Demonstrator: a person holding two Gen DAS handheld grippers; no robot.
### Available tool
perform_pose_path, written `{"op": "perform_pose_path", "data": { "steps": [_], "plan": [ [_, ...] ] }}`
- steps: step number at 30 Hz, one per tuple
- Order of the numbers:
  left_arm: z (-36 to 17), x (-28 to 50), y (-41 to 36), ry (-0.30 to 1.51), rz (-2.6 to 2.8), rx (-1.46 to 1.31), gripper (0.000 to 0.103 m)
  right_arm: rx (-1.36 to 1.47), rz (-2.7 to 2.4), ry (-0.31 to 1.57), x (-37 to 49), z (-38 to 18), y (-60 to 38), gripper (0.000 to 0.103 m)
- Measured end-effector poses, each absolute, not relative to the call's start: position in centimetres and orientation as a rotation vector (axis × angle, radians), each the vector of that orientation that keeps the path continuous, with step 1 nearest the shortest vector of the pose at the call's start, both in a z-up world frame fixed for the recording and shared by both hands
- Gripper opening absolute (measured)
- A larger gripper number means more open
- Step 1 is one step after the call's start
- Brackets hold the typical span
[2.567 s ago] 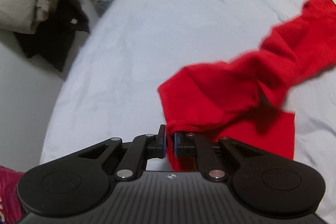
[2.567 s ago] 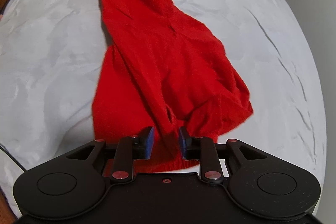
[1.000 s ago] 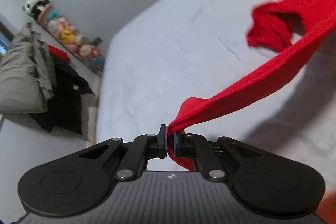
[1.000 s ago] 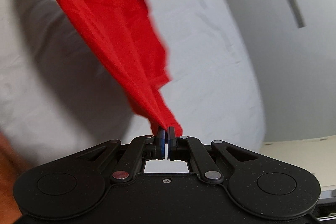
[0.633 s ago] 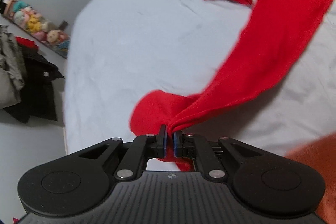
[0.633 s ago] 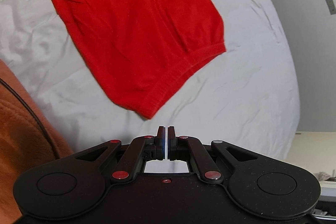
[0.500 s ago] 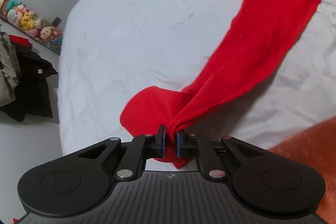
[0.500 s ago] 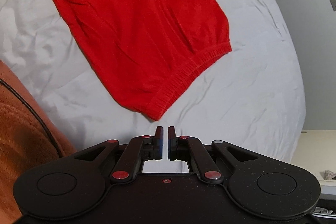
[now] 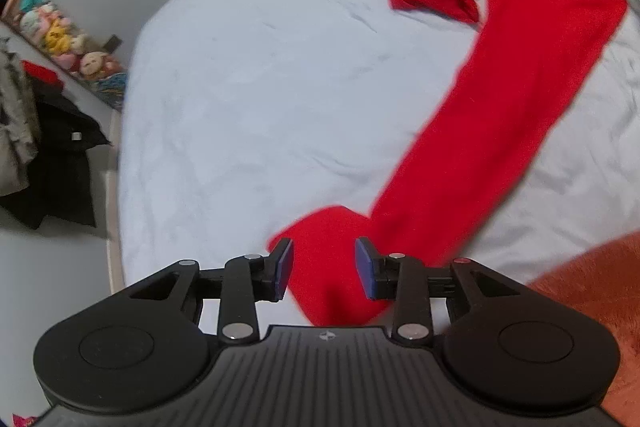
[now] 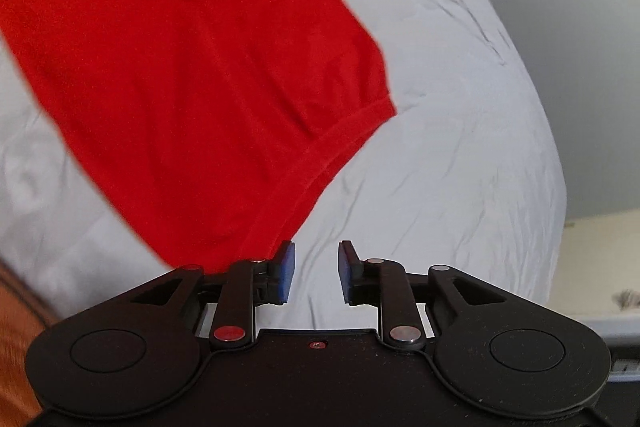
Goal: Fold clothes
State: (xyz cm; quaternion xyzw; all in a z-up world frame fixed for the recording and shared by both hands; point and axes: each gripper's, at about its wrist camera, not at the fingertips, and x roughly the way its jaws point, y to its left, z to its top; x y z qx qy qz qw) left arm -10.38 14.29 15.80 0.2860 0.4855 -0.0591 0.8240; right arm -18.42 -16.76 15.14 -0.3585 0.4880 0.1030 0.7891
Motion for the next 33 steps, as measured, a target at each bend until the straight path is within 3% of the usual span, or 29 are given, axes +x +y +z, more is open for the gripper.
{"op": "perform_pose_path", "data": {
  "steps": [7, 16, 20, 24, 27, 28, 30, 33],
  "plan": [
    [14.6, -7.2, 16.0, 1.048, -0.044, 0.553, 0.033, -0.707, 0.216, 1.077, -16.2, 14.7, -16.5, 0.023],
    [9.8, -3.3, 18.8, 1.156, 0.013, 0.449, 0.033, -0.651, 0.259, 1.139, -15.2, 12.5, -15.8, 0.03],
    [8.6, -3.2, 20.8, 1.218, 0.033, 0.427, 0.033, -0.615, 0.276, 1.167, -14.6, 11.5, -16.1, 0.04],
    [7.2, -3.7, 21.7, 1.276, 0.009, 0.339, 0.033, -0.506, 0.254, 1.194, -13.0, 10.8, -17.6, 0.041],
    [6.5, -4.0, 21.8, 1.28, 0.009, 0.305, 0.026, -0.422, 0.221, 1.206, -11.5, 10.5, -18.9, 0.041],
    [6.5, -4.1, 21.7, 1.279, 0.005, 0.294, 0.017, -0.388, 0.206, 1.21, -11.0, 10.4, -19.5, 0.041],
    [6.7, -4.2, 21.6, 1.286, -0.009, 0.28, 0.009, -0.341, 0.189, 1.224, -10.5, 10.1, -20.2, 0.041],
    [6.9, -4.2, 21.2, 1.294, -0.01, 0.305, 0.005, -0.25, 0.168, 1.258, -9.6, 9.3, -21.4, 0.041]
  ]
}}
